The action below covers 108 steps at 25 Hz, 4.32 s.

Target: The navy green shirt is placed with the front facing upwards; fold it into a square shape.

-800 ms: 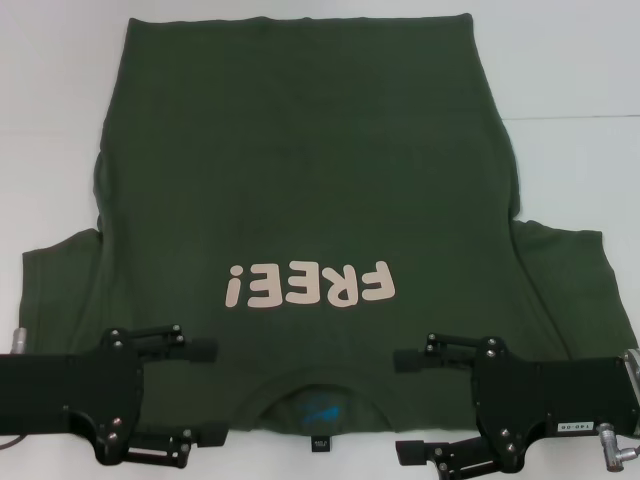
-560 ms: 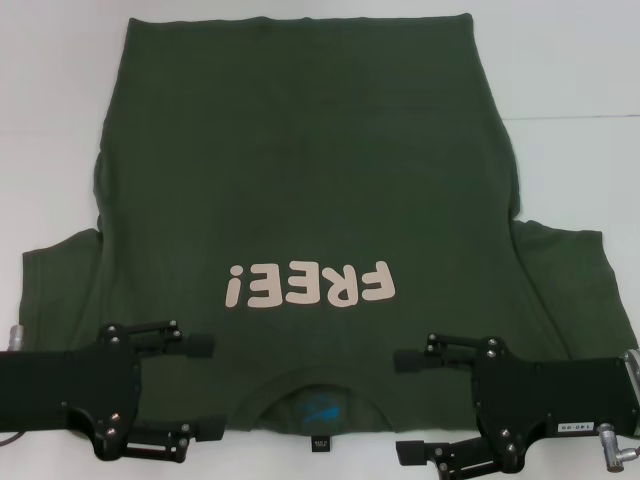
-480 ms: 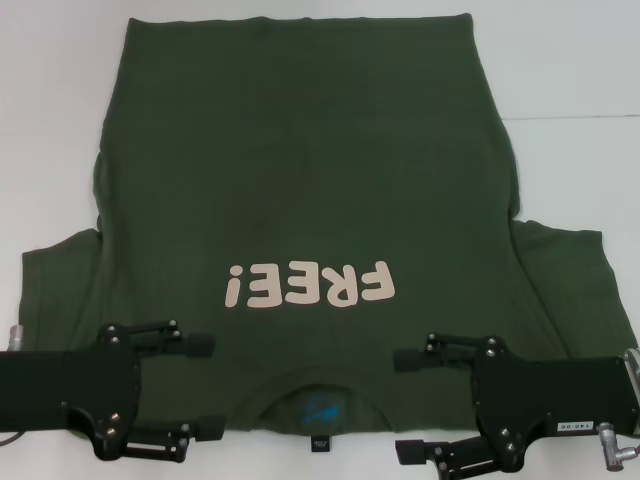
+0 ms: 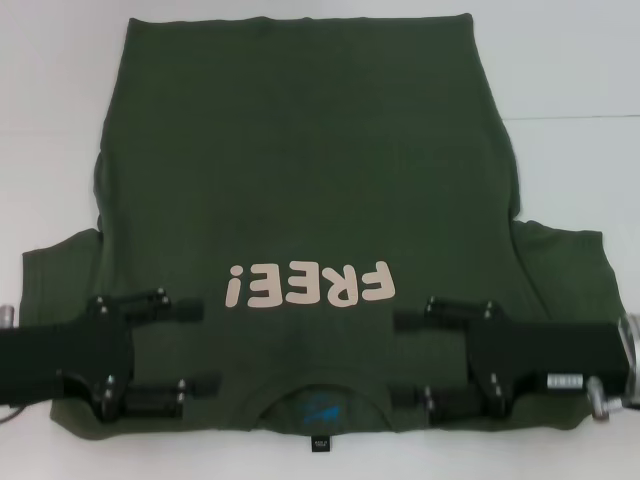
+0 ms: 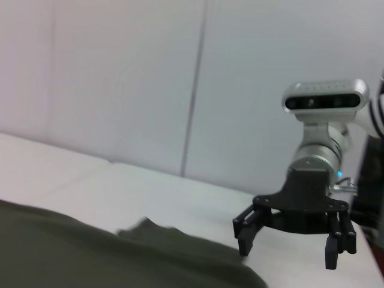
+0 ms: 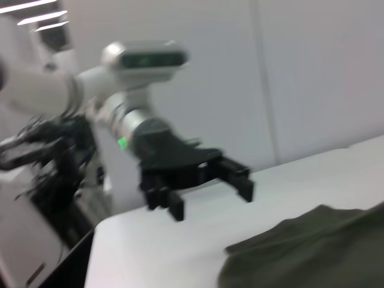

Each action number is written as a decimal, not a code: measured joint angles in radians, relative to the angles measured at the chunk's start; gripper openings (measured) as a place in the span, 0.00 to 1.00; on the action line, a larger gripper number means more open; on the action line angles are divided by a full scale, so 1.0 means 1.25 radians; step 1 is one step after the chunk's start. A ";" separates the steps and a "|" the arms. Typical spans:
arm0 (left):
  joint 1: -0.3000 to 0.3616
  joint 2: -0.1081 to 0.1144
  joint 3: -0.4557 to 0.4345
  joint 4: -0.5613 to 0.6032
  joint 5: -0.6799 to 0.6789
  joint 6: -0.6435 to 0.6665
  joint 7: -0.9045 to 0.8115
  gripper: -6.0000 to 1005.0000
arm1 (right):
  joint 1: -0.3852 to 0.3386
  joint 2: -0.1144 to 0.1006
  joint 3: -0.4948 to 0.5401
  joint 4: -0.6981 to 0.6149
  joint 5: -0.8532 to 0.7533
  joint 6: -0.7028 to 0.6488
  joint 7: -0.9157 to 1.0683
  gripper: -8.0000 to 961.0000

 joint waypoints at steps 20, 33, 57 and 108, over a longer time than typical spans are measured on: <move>-0.075 -0.003 -0.014 -0.140 -0.126 -0.166 -0.026 0.86 | 0.046 -0.079 0.133 -0.474 -0.330 0.171 0.829 0.95; -0.088 -0.007 -0.020 -0.142 -0.207 -0.201 -0.058 0.86 | 0.054 -0.092 0.271 -0.559 -0.590 -0.047 0.941 0.94; -0.113 -0.012 -0.019 -0.140 -0.225 -0.222 -0.072 0.86 | 0.082 -0.093 0.322 -0.365 -0.701 -0.043 0.987 0.97; -0.096 -0.015 -0.014 -0.136 -0.244 -0.217 -0.061 0.86 | 0.101 -0.093 0.263 -0.199 -0.704 0.095 0.977 0.96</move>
